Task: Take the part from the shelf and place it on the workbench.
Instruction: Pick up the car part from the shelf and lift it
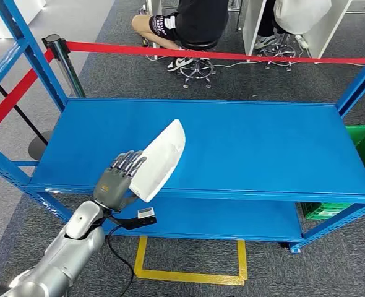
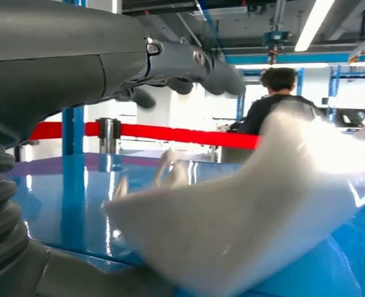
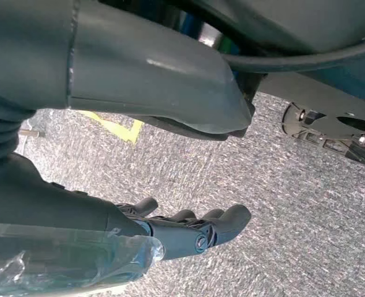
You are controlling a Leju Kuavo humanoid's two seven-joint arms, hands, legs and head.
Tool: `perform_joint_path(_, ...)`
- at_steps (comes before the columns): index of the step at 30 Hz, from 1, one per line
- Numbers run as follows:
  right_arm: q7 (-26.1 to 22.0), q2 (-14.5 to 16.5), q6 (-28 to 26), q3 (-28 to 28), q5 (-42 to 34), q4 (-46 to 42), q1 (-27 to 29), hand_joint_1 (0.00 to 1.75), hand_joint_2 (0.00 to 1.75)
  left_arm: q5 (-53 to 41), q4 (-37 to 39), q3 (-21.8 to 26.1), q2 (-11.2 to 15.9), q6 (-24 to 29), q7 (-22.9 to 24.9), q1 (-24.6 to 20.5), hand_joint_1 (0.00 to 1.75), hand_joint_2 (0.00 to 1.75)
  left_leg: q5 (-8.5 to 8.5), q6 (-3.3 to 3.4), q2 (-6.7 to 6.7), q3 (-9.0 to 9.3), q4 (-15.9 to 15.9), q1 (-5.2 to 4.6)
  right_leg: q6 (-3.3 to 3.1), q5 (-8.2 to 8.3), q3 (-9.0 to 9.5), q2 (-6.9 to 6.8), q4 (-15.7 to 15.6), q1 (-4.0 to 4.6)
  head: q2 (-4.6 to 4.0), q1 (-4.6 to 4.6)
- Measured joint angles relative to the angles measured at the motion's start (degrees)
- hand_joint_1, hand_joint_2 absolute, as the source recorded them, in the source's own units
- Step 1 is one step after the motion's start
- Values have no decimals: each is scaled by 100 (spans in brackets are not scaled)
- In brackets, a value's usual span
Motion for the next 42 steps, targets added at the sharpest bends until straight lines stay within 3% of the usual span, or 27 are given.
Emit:
perform_joint_path(30, -5, -1, -5, 10, -63, 0, -4, 0, 0, 216, 2, 6, -2, -30, -187, 16, 175, 175, 0, -1, 1, 1, 0, 0, 0, -1, 2, 0, 0, 0, 0, 0)
perform_joint_path(34, -9, -1, -9, 32, -86, 0, -5, 0, 0, 478, -3, 40, -6, -40, -361, 34, 175, 175, 0, -1, 1, 1, 0, 0, 0, -1, 2, 0, 0, 0, 0, 0)
perform_joint_path(39, -26, -1, -38, 64, -115, 0, -3, 0, 0, 1894, -331, 241, -52, -521, -1202, 191, 175, 175, -1, 0, 2, 1, 0, 0, 0, -3, 1, 0, 0, 0, 0, 1)
perform_joint_path(42, -32, -1, -48, 76, -127, 0, -3, 0, 0, 2192, -555, 349, -72, -648, -1368, 286, 175, 175, -1, 0, 2, 1, 0, 0, -1, -5, 1, 0, 0, 0, 0, 0)
